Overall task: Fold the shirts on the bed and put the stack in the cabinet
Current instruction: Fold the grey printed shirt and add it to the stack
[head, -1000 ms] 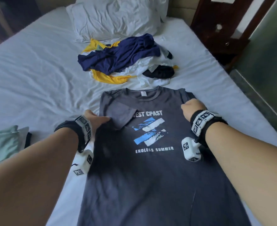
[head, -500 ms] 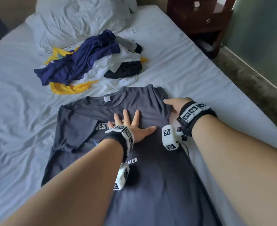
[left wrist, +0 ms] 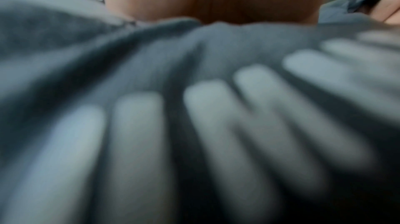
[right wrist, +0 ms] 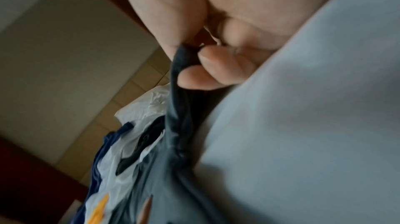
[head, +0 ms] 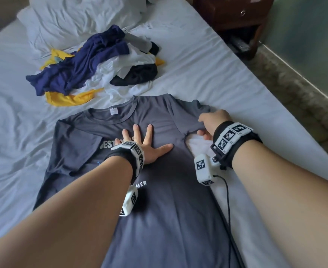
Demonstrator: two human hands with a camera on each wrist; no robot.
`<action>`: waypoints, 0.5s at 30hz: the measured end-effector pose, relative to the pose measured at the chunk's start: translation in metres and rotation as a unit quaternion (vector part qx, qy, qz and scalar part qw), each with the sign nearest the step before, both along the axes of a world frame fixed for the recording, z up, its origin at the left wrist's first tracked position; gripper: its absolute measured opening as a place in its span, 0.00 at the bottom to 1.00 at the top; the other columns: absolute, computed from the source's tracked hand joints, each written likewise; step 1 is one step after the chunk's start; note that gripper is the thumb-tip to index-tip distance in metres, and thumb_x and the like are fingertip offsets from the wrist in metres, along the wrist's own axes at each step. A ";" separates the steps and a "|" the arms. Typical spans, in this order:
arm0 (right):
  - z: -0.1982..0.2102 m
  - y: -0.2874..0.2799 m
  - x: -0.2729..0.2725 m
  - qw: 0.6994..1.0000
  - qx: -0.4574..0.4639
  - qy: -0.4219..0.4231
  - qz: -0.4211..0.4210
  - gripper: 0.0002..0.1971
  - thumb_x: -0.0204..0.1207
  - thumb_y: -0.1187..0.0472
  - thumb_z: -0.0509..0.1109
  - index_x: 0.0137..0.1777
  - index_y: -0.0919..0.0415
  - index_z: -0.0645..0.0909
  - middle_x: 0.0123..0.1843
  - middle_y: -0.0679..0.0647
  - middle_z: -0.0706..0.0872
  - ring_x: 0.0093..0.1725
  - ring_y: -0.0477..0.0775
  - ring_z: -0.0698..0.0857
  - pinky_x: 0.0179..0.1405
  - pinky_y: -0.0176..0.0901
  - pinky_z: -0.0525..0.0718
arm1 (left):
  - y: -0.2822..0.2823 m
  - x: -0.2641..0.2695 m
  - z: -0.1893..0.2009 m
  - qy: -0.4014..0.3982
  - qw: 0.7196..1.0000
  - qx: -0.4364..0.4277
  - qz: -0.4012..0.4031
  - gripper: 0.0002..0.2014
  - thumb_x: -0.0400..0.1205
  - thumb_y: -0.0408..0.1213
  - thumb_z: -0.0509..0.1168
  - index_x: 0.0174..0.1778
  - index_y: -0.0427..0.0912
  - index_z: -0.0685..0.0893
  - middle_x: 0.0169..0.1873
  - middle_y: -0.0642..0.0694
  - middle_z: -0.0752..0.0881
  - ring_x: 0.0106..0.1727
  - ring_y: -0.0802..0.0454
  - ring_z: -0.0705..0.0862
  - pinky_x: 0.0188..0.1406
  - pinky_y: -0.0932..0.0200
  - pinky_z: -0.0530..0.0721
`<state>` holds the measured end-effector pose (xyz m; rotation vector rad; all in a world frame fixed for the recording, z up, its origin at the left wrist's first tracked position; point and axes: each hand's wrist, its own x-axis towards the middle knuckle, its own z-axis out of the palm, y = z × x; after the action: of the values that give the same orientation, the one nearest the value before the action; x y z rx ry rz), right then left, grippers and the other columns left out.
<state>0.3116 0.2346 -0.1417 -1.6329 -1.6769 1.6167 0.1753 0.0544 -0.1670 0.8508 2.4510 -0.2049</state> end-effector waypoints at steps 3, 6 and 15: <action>0.000 0.001 0.000 0.996 -0.074 0.045 -0.020 0.04 0.74 0.64 0.68 0.45 0.66 0.78 0.19 0.57 0.81 0.27 0.58 0.79 0.23 0.41 0.70 | 0.000 0.001 0.000 0.005 1.000 -0.004 -0.001 0.60 0.56 0.93 0.36 0.84 0.72 0.29 0.88 0.53 0.29 0.87 0.35 0.29 0.83 0.25 0.35; 0.009 0.002 -0.007 0.987 -0.109 0.100 -0.063 0.02 0.75 0.68 0.67 0.45 0.64 0.77 0.31 0.61 0.78 0.28 0.57 0.76 0.25 0.42 0.70 | 0.001 0.002 0.002 0.005 1.000 -0.005 -0.004 0.60 0.57 0.93 0.37 0.84 0.72 0.29 0.88 0.53 0.28 0.87 0.35 0.29 0.82 0.26 0.35; -0.004 -0.008 -0.008 0.960 -0.083 0.214 -0.158 0.19 0.87 0.67 0.57 0.75 0.62 0.77 0.71 0.65 0.81 0.53 0.60 0.82 0.51 0.55 0.86 | -0.003 0.001 0.001 0.012 1.000 0.017 -0.006 0.60 0.57 0.93 0.37 0.85 0.71 0.31 0.89 0.52 0.31 0.88 0.34 0.31 0.82 0.26 0.36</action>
<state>0.3034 0.2263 -0.1460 -1.3992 -1.0351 1.8135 0.1761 0.0517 -0.1660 0.8839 2.4789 -0.1796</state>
